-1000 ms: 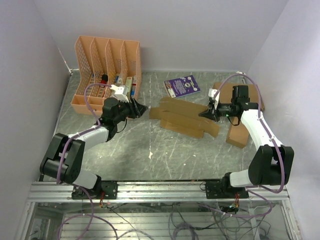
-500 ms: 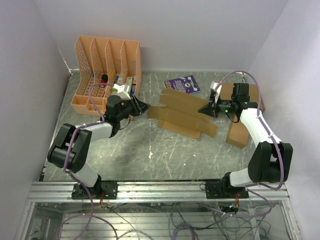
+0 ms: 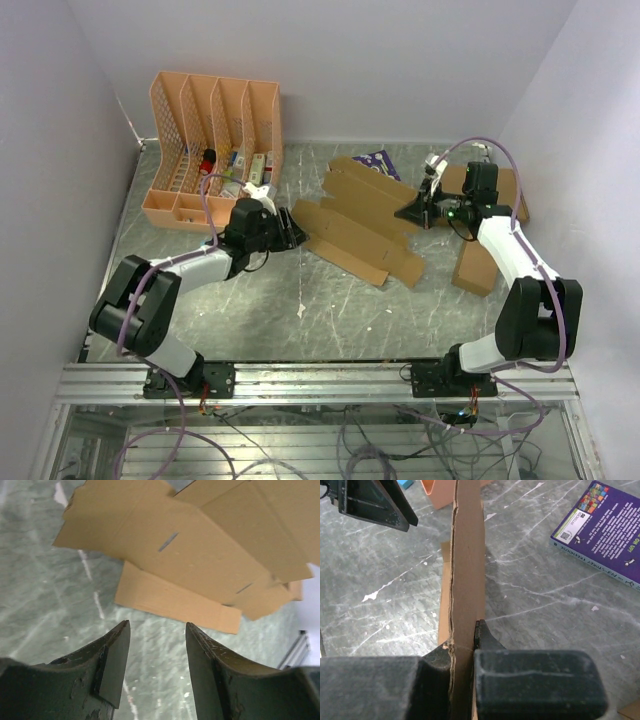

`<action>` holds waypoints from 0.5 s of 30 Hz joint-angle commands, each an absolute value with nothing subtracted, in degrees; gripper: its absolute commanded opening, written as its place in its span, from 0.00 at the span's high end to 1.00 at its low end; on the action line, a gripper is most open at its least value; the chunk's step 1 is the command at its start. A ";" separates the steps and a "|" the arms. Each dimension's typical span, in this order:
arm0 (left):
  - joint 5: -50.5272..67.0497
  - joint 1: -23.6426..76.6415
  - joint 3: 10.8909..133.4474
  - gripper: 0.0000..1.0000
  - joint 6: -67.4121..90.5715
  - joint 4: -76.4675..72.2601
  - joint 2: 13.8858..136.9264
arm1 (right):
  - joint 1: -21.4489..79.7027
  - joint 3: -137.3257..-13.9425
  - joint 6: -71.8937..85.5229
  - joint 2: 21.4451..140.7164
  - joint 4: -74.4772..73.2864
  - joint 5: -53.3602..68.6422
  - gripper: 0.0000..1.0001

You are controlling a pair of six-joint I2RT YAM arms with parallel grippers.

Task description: Fold the paper box

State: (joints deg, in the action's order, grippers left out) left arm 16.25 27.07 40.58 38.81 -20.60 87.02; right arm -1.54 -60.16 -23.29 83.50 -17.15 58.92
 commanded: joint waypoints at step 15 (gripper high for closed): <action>22.37 21.52 34.34 0.27 25.44 -39.28 92.93 | 0.62 -57.83 -8.86 85.87 -6.58 57.23 1.00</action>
